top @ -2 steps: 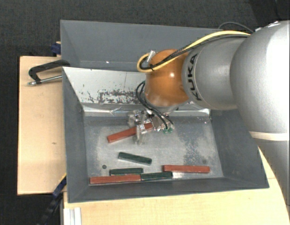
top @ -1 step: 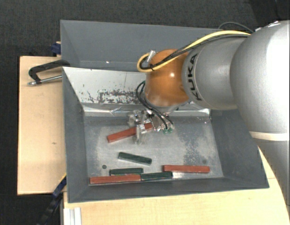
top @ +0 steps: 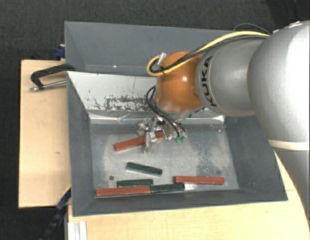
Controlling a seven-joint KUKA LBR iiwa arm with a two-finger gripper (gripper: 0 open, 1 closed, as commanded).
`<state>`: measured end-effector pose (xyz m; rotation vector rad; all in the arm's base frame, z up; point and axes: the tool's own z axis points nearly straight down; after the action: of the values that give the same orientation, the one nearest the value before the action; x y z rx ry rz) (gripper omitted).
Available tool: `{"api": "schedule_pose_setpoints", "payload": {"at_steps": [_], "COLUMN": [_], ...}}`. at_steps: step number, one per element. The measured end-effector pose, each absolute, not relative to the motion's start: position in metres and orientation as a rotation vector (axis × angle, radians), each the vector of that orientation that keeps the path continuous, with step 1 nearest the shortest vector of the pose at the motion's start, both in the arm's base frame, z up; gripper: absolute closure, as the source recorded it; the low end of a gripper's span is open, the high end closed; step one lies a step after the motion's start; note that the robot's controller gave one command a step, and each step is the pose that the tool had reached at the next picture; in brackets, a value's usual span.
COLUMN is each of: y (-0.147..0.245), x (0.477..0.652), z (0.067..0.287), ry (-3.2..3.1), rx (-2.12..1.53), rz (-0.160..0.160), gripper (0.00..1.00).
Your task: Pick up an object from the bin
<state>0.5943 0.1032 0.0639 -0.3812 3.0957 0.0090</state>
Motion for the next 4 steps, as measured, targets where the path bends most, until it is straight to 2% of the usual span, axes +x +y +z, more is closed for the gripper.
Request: {"api": "schedule_pose_setpoints", "payload": {"at_steps": [2, 4], "y": [0.103, 0.103], "x": [0.594, 0.593], "z": [0.091, 0.107], "ry": [3.107, 3.114], "rx": [-0.384, -0.385], "rz": [0.004, 0.002], "gripper": [1.0, 1.0]}}
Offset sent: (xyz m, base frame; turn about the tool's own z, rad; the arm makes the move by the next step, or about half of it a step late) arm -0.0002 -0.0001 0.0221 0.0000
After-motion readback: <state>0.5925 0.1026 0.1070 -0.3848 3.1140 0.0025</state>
